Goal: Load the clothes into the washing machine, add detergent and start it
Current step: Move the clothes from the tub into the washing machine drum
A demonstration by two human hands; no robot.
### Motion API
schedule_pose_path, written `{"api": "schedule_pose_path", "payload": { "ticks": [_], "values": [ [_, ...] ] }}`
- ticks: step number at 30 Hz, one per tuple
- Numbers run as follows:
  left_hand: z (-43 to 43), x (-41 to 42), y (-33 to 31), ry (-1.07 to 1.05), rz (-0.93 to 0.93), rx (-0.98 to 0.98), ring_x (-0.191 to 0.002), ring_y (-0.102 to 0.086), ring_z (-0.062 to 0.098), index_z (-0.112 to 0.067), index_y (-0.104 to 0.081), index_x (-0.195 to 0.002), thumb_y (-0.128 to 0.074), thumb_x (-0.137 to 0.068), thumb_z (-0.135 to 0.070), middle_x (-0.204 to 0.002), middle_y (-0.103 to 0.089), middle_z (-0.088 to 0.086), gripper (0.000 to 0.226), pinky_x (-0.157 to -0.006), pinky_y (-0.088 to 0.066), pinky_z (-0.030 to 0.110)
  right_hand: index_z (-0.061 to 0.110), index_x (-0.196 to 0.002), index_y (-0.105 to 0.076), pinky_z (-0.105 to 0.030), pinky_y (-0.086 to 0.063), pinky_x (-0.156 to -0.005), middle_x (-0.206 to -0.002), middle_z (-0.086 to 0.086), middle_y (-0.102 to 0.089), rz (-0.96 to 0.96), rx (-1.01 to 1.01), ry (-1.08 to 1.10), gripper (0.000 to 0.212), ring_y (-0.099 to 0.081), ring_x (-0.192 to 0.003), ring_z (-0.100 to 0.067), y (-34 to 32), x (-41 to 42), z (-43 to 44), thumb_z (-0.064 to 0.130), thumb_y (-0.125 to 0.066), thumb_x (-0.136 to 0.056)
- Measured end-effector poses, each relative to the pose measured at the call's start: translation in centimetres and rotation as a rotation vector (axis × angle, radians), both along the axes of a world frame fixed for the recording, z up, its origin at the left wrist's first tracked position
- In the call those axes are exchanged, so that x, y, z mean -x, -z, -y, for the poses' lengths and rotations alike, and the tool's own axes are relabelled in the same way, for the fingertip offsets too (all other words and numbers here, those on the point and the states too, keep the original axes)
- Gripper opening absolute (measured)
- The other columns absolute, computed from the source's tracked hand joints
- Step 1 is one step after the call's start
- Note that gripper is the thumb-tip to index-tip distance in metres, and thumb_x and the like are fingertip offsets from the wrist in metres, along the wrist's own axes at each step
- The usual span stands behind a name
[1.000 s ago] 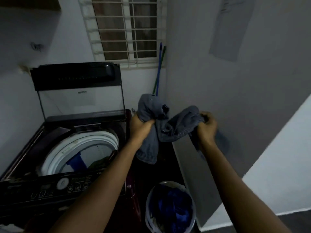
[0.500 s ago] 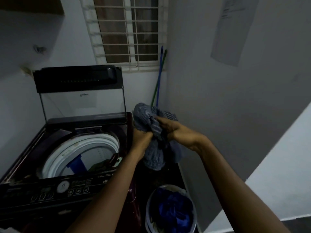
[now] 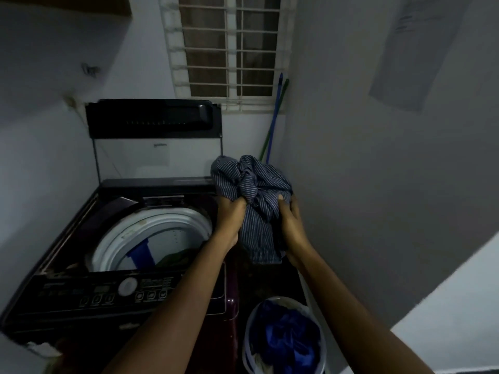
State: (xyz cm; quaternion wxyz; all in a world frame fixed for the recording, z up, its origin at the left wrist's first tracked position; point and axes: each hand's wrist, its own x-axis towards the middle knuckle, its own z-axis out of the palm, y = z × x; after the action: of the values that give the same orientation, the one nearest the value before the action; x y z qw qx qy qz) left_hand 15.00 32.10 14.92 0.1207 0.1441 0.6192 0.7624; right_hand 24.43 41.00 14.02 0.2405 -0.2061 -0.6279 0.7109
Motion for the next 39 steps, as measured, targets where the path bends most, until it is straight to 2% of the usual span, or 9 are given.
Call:
{"api": "schedule_pose_path", "payload": {
  "ticks": [4, 9, 11, 13, 15, 24, 30, 34, 39],
  "values": [
    [3.2, 1.7, -0.4, 0.037, -0.081, 0.12, -0.126, -0.052, 0.016, -0.027, -0.036, -0.146, -0.068, -0.073, -0.038, -0.14, -0.052, -0.002, 0.081, -0.109, -0.043, 0.046, 0.029, -0.152, -0.023, -0.032, -0.041, -0.102, -0.145, 0.007, -0.042, 0.029, -0.081, -0.012, 0.055, -0.045, -0.128, -0.014, -0.6, 2.7, 3.2, 0.046, -0.037, -0.101],
    [7.7, 4.8, -0.7, 0.322, -0.069, 0.119, -0.123, -0.057, 0.018, -0.033, -0.035, -0.142, -0.079, -0.067, -0.016, -0.138, -0.056, 0.002, 0.089, -0.103, -0.049, 0.041, 0.028, -0.145, -0.038, -0.036, -0.042, -0.106, -0.139, 0.007, -0.05, 0.047, -0.154, 0.012, 0.043, -0.05, -0.123, -0.012, 0.9, 6.3, 6.5, 0.036, -0.039, -0.103],
    [8.8, 5.5, -0.9, 0.382, 0.038, -0.008, -0.115, -0.063, 0.016, -0.028, -0.04, -0.14, -0.076, -0.08, -0.014, -0.132, -0.061, 0.003, 0.071, -0.093, -0.054, 0.033, 0.033, -0.142, -0.041, -0.045, -0.044, -0.106, -0.138, 0.004, -0.053, 0.053, -0.132, -0.002, 0.043, -0.054, -0.123, -0.015, 2.1, 7.5, 7.7, 0.04, -0.042, -0.1],
    [9.3, 6.6, -0.8, 0.321, 0.126, -0.098, -0.113, -0.065, 0.014, -0.028, -0.049, -0.133, -0.067, -0.086, -0.035, -0.129, -0.065, 0.002, 0.051, -0.091, -0.055, 0.031, 0.038, -0.139, -0.042, -0.047, -0.043, -0.106, -0.139, 0.007, -0.053, 0.073, -0.153, 0.0, 0.045, -0.053, -0.124, -0.014, 3.1, 9.0, 8.7, 0.048, -0.043, -0.095],
    [9.6, 7.8, -0.3, 0.229, 0.171, -0.148, -0.114, -0.066, 0.018, -0.022, -0.053, -0.135, -0.064, -0.088, -0.044, -0.129, -0.066, 0.004, 0.053, -0.094, -0.054, 0.035, 0.04, -0.138, -0.042, -0.048, -0.041, -0.108, -0.139, 0.008, -0.052, 0.087, -0.207, -0.006, 0.046, -0.051, -0.126, -0.012, 3.4, 10.3, 9.6, 0.051, -0.042, -0.093],
    [11.4, 12.8, 2.7, -0.022, 0.159, -0.065, -0.103, -0.07, 0.027, -0.013, -0.062, -0.126, -0.065, -0.092, -0.013, -0.113, -0.073, 0.01, 0.034, -0.082, -0.058, 0.035, 0.017, -0.149, -0.012, -0.033, -0.038, -0.102, -0.139, 0.001, -0.042, 0.194, -0.193, -0.133, 0.058, -0.048, -0.118, -0.017, 5.0, 15.6, 10.8, 0.031, -0.042, -0.101],
    [13.1, 16.2, 3.2, -0.103, 0.149, -0.038, -0.099, -0.071, 0.028, -0.012, -0.063, -0.122, -0.067, -0.09, -0.015, -0.11, -0.073, 0.01, 0.032, -0.078, -0.059, 0.038, 0.028, -0.12, -0.043, -0.039, -0.043, -0.096, -0.125, 0.002, -0.057, 0.25, -0.216, -0.205, 0.024, -0.056, -0.108, -0.019, 5.7, 19.4, 11.3, 0.034, -0.047, -0.097],
    [14.5, 19.5, 4.0, -0.123, 0.162, -0.035, -0.098, -0.072, 0.027, -0.014, -0.064, -0.121, -0.068, -0.091, -0.016, -0.109, -0.074, 0.008, 0.031, -0.079, -0.059, 0.04, 0.031, -0.113, -0.059, -0.047, -0.032, -0.105, -0.127, 0.005, -0.046, 0.389, -0.423, -0.147, 0.028, -0.043, -0.12, -0.018, 6.3, 22.7, 11.7, 0.046, -0.052, -0.09],
    [16.5, 23.8, 5.5, -0.055, 0.167, 0.021, -0.099, -0.071, 0.025, -0.017, -0.064, -0.122, -0.069, -0.09, -0.019, -0.112, -0.073, 0.006, 0.032, -0.083, -0.059, 0.043, 0.021, -0.098, -0.064, -0.033, -0.051, -0.076, -0.094, 0.004, -0.066, 0.369, -0.282, -0.142, 0.011, -0.064, -0.091, -0.018, 7.0, 26.0, 13.4, 0.028, -0.058, -0.092]
  ]
}}
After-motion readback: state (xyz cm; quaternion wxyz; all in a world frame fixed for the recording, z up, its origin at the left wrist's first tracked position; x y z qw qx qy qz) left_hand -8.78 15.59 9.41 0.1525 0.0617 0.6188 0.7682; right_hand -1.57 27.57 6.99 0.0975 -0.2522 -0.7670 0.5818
